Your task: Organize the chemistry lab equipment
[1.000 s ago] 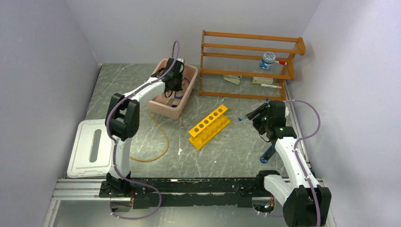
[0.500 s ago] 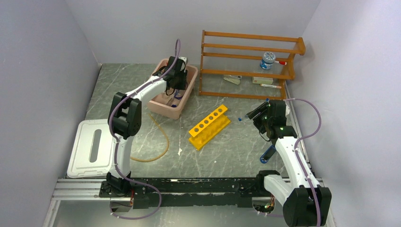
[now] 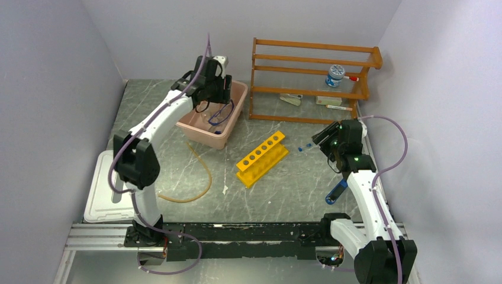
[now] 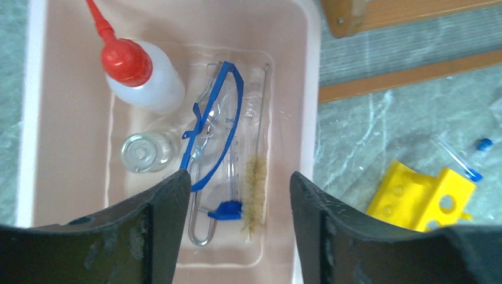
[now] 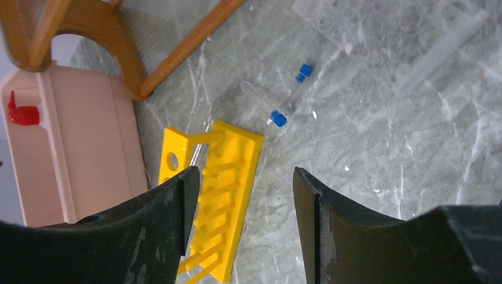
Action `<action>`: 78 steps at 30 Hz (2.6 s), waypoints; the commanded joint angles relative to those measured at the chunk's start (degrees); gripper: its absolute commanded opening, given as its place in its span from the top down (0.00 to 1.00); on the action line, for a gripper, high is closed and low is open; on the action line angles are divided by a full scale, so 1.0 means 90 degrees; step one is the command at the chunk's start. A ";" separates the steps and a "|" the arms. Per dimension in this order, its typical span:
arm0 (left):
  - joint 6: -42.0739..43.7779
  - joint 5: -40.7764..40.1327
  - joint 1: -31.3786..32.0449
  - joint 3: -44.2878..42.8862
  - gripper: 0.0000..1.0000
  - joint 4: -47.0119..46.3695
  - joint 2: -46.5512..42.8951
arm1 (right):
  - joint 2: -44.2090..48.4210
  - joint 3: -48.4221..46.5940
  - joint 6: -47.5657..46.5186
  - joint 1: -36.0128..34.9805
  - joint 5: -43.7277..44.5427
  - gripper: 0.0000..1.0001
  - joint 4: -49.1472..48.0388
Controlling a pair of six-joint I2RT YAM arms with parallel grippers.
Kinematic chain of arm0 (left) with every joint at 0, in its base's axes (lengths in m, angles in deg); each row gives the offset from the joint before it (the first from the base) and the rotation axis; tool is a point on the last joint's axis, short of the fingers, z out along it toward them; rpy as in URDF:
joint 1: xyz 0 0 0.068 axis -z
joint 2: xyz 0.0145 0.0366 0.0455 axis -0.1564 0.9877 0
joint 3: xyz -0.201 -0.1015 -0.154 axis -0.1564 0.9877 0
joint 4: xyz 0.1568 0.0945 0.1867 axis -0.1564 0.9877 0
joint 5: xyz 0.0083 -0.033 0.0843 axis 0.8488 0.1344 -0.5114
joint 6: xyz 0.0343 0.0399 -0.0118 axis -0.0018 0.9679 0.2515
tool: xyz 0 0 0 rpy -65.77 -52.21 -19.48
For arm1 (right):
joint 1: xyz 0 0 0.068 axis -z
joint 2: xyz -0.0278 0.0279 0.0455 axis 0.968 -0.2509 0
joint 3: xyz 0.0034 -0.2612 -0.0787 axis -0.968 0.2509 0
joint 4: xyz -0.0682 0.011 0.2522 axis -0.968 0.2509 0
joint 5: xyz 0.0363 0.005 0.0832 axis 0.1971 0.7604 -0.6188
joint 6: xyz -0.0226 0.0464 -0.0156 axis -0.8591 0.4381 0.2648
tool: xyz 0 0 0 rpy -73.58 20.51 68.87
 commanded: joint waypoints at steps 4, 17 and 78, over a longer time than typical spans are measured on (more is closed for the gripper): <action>-0.0110 0.0470 -0.0003 0.0567 0.24 0.0990 -0.1428 | 0.0072 -0.0442 -0.0488 0.0050 0.0025 0.37 0.0048; -0.0947 0.0613 0.0522 0.3077 0.29 0.1878 -0.3248 | 0.0058 -0.0108 -0.0466 0.0051 -0.0297 0.37 -0.0045; -0.1984 -0.0925 0.2468 0.6495 0.95 -0.0321 -0.3786 | 0.0336 0.0195 -0.0241 0.0052 -0.0383 0.39 -0.0204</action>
